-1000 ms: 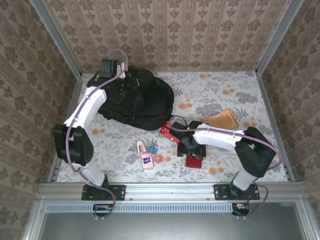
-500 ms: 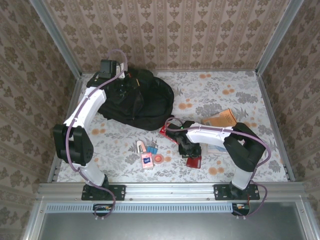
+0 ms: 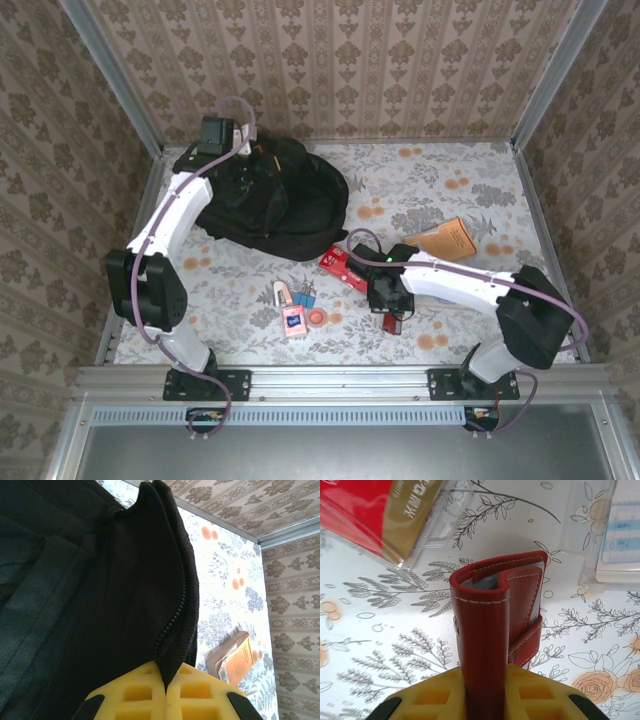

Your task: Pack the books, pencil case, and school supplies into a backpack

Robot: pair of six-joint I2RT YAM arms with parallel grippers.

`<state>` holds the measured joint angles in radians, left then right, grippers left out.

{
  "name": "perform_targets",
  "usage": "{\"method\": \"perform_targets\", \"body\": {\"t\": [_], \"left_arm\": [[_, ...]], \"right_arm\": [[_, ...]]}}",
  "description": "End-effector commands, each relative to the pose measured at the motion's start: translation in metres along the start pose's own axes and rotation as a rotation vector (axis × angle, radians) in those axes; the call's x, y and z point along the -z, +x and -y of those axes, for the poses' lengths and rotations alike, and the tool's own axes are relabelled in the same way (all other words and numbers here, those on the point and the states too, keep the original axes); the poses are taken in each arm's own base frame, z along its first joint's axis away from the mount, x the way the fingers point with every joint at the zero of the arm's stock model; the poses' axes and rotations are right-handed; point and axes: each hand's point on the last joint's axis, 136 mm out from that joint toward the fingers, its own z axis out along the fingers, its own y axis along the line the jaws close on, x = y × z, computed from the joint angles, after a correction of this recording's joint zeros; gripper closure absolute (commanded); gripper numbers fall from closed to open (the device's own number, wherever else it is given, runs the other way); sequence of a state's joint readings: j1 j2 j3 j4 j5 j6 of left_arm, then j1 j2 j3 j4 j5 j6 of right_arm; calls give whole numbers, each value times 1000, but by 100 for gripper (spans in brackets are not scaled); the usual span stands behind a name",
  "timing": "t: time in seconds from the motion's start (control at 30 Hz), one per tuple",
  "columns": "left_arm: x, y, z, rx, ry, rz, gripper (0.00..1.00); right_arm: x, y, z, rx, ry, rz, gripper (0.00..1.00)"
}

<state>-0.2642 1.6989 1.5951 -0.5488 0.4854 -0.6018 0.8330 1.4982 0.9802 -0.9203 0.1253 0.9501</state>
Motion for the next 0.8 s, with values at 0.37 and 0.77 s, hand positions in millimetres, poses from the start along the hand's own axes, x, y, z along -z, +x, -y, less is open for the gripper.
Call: {"method": "perform_targets", "body": {"t": [0.37,0.77], "left_arm": [[26,-3,48,-148,12,-26,100],[34,-8,61,-201,17,-62,100]], "right_arm": [[90,-54,-6,-87,-306,265,94],[203,-198,-111,-121,-739,448,93]]}}
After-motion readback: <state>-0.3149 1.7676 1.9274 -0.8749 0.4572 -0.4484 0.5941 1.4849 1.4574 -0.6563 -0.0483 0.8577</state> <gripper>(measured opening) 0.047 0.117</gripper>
